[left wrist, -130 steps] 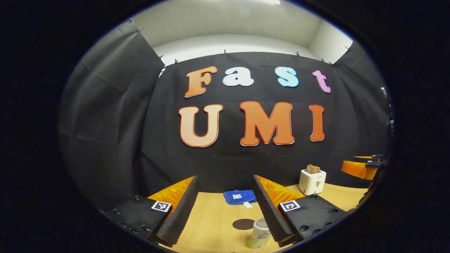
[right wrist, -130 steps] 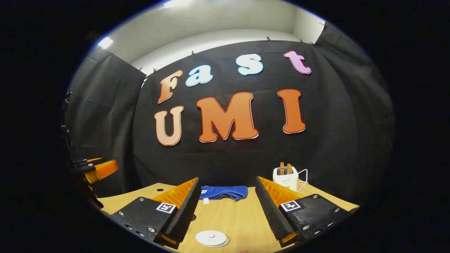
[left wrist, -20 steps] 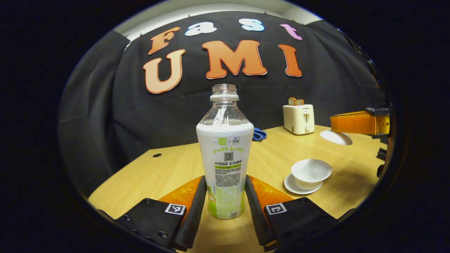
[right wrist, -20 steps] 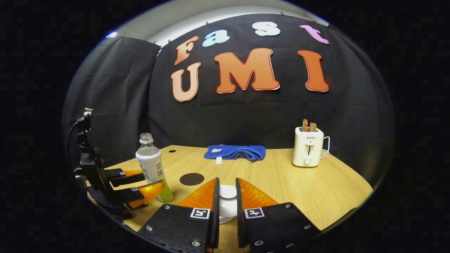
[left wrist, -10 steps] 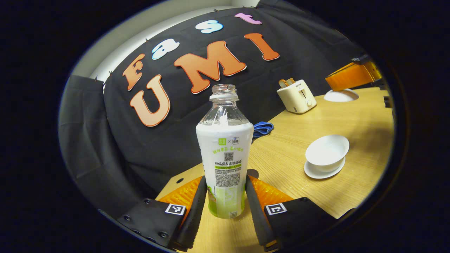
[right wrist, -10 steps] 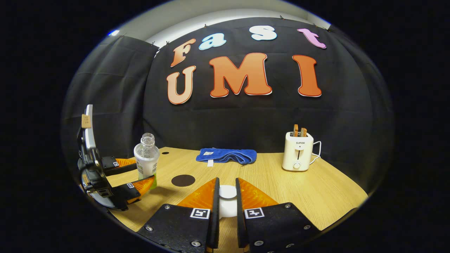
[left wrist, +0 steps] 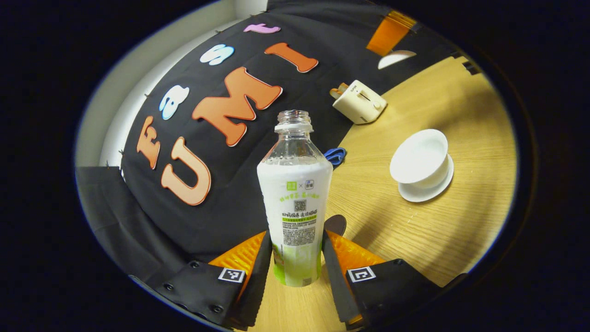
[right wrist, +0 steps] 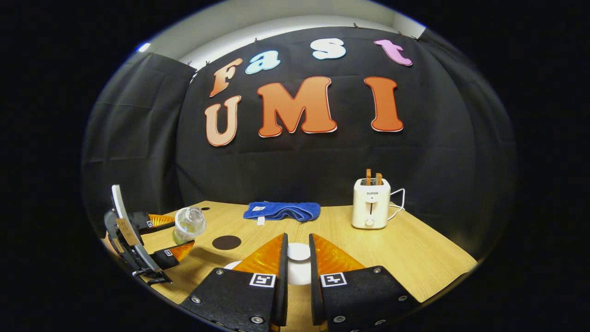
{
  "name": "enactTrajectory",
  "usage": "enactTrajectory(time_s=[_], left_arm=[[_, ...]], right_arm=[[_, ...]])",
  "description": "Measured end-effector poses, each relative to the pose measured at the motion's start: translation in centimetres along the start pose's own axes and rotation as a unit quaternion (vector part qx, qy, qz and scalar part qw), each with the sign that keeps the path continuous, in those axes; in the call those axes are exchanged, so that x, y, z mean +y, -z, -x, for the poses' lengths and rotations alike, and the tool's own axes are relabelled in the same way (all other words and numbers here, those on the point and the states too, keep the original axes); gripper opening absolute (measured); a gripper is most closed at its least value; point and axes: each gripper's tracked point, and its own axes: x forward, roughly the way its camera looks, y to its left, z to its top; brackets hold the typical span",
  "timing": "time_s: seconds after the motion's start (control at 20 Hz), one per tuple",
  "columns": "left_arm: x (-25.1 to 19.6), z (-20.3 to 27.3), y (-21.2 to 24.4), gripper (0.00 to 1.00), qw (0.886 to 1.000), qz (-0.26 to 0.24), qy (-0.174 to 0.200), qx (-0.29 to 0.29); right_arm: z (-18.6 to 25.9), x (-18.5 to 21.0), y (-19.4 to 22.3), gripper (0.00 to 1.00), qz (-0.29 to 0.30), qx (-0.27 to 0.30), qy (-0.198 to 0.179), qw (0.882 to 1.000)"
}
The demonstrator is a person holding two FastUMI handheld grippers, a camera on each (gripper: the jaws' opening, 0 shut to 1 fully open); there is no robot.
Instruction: Open the teacup lid with one hand, grasp the water bottle and pour water into the teacup with the other hand; after pouring, place the water bottle on the coaster and then close the teacup lid.
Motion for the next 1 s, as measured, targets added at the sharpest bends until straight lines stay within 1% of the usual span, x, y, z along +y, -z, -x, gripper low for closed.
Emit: enactTrajectory(time_s=[0.05,0.1,0.15,0.2,0.25,0.3,0.45,0.6,0.65,0.75,0.8,0.85,0.9,1.0], left_arm=[[-0.1,-0.3,-0.1,0.66,1.000,-0.019,0.000,-0.001],[-0.2,-0.4,-0.3,0.64,0.999,-0.036,0.001,-0.001],[-0.3,-0.7,-0.2,0.66,0.999,-0.049,0.002,0.002],[-0.5,-0.8,0.1,0.64,0.998,-0.060,0.007,0.006],[-0.7,-1.0,0.1,0.66,0.997,-0.070,0.010,0.007],[-0.8,-0.9,0.1,0.64,0.997,-0.082,0.013,0.008],[-0.6,-1.0,-0.3,0.66,0.992,-0.124,0.012,0.006],[-0.8,-0.8,-0.4,0.66,0.986,-0.165,0.015,0.006],[-0.7,-0.9,-0.6,0.64,0.983,-0.181,0.015,0.006],[-0.8,-0.8,-0.9,0.63,0.977,-0.212,0.018,0.001],[-0.8,-1.0,-0.9,0.63,0.975,-0.220,0.020,0.000],[-1.2,-1.1,-0.7,0.66,0.974,-0.224,0.026,0.004],[-1.7,-1.1,-0.2,0.63,0.973,-0.228,0.032,0.006],[-2.0,-1.0,0.0,0.65,0.968,-0.249,0.040,0.011]], right_arm=[[0.1,-0.5,0.1,0.21,0.003,-0.001,0.006,1.000],[0.2,-1.0,0.0,0.21,0.002,-0.002,0.010,1.000],[0.3,-1.2,0.1,0.21,-0.002,-0.001,0.012,1.000],[0.4,-1.5,0.0,0.21,-0.005,-0.003,0.013,1.000],[0.5,-1.9,0.0,0.21,-0.005,-0.005,0.016,1.000],[0.6,-2.2,-0.1,0.21,-0.005,-0.007,0.018,1.000],[0.9,-3.0,-0.2,0.21,-0.010,-0.010,0.025,1.000],[1.0,-3.8,0.0,0.21,-0.015,-0.011,0.031,0.999],[1.0,-4.1,0.1,0.21,-0.014,-0.010,0.036,0.999],[1.0,-4.3,0.5,0.21,-0.011,-0.007,0.042,0.999],[1.0,-4.3,0.5,0.21,-0.010,-0.007,0.043,0.999],[1.1,-4.2,0.5,0.21,-0.010,-0.006,0.041,0.999],[1.1,-4.1,0.5,0.21,-0.008,-0.006,0.040,0.999],[1.2,-4.2,0.5,0.21,-0.002,-0.007,0.040,0.999]])
